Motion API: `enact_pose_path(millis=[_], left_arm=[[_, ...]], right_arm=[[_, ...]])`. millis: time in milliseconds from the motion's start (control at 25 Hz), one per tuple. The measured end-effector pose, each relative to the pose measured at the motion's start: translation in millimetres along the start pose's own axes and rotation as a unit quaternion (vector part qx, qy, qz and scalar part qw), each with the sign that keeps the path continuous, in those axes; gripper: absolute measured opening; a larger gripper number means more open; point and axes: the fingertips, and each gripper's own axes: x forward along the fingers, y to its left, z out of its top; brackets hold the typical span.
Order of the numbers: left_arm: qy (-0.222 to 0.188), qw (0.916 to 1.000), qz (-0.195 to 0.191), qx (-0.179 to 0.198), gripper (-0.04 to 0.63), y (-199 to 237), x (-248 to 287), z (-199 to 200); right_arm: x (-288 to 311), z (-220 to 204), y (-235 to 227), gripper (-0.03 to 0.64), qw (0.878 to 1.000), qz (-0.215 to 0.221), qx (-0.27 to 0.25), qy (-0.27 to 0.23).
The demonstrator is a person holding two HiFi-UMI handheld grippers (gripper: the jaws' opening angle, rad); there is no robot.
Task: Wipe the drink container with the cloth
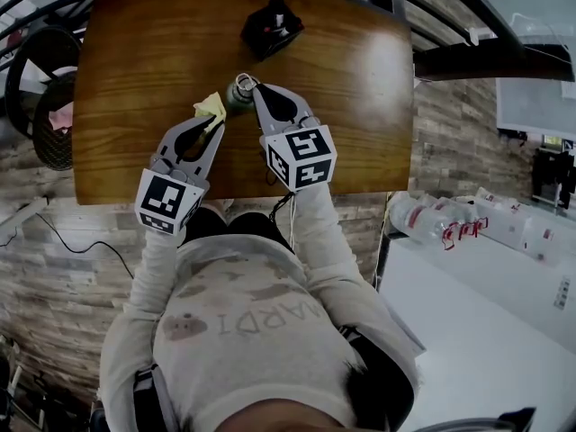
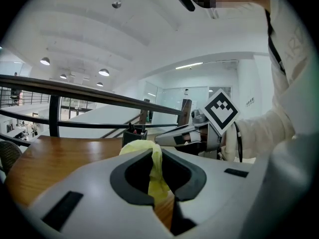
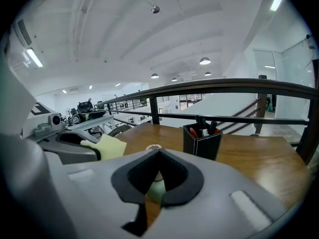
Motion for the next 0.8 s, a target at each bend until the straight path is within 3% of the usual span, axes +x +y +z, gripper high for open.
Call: enact_pose_path(millis=[440, 800], left_arm=[[0.048, 0.9986, -0.020, 0.003, 0.031, 4, 39, -37], [0.061, 0.9972, -0.044, -0.005, 0.031, 6, 63, -49]], right_arm=[[3, -4, 0, 0.011, 1.000, 0.009, 0.009, 0.005], [3, -3, -3, 0.011, 1.000, 0.012, 0.010, 0.004]])
